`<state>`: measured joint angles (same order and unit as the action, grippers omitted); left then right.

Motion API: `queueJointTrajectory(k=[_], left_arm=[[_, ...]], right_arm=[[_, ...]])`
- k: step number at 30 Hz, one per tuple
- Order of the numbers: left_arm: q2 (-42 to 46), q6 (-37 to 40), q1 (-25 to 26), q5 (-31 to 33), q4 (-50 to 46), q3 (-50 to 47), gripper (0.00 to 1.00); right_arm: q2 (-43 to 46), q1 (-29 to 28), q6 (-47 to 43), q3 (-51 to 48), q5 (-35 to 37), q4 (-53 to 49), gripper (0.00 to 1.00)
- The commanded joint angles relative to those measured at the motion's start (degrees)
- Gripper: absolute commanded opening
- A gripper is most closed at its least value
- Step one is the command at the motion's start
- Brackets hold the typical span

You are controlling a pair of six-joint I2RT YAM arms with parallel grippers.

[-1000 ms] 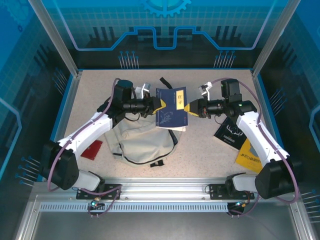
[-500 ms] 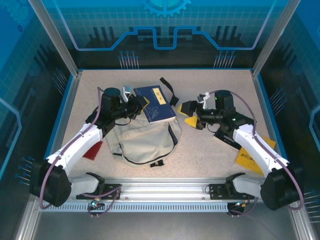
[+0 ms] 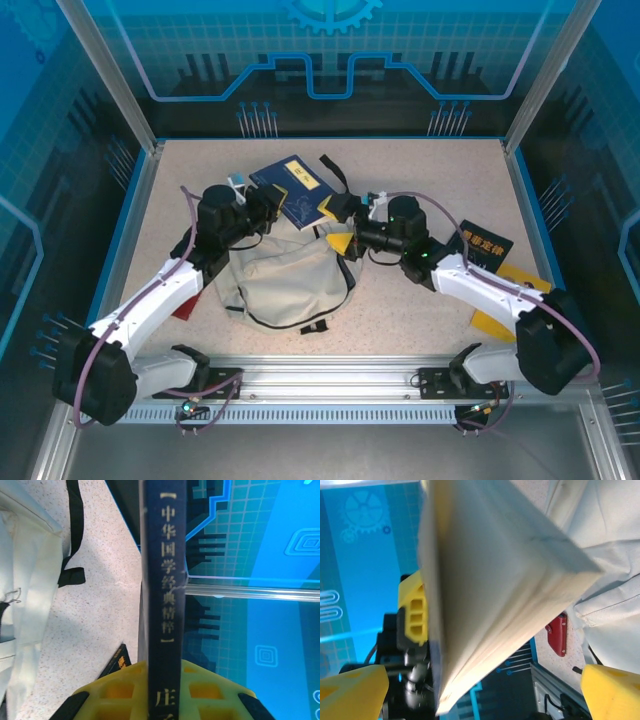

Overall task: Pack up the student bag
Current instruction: Pass the book.

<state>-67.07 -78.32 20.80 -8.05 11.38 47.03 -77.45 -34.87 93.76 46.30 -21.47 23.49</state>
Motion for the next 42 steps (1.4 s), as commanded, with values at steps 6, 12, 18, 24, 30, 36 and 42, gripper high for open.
queueJointTrajectory(k=[6, 12, 18, 24, 30, 36, 42], left_arm=[[0.8, -3.1, 0.4, 2.6, 6.8, -0.5, 0.05], [0.5, -3.3, 0.6, 3.0, 7.0, -0.5, 0.04], [-0.7, -3.8, 0.7, 2.9, 7.5, -0.5, 0.04], [-0.7, -3.2, 0.7, 3.0, 5.6, -1.2, 0.07], [-0.5, -2.5, 0.6, 2.8, 3.0, -2.5, 0.23], [1.9, 8.1, 0.3, 3.3, -13.3, -0.7, 0.67], [4.5, 29.4, 0.4, 4.3, -27.5, 1.6, 0.82]], right_arm=[[-3.3, -1.8, 5.9, 3.4, 8.3, 7.8, 0.92], [-6.5, -2.0, 9.6, 3.4, 9.4, 12.5, 0.69], [-9.7, -2.2, 11.7, 3.8, 8.1, 16.4, 0.42], [-7.4, -2.1, 9.8, 2.6, 10.5, 10.5, 0.32], [-5.3, -1.0, 7.0, 1.8, 11.6, 5.4, 0.13], [0.6, 1.7, -7.6, 6.0, 13.9, -17.9, 0.0], [6.6, 6.1, -26.5, 11.9, 18.0, -40.3, 0.0]])
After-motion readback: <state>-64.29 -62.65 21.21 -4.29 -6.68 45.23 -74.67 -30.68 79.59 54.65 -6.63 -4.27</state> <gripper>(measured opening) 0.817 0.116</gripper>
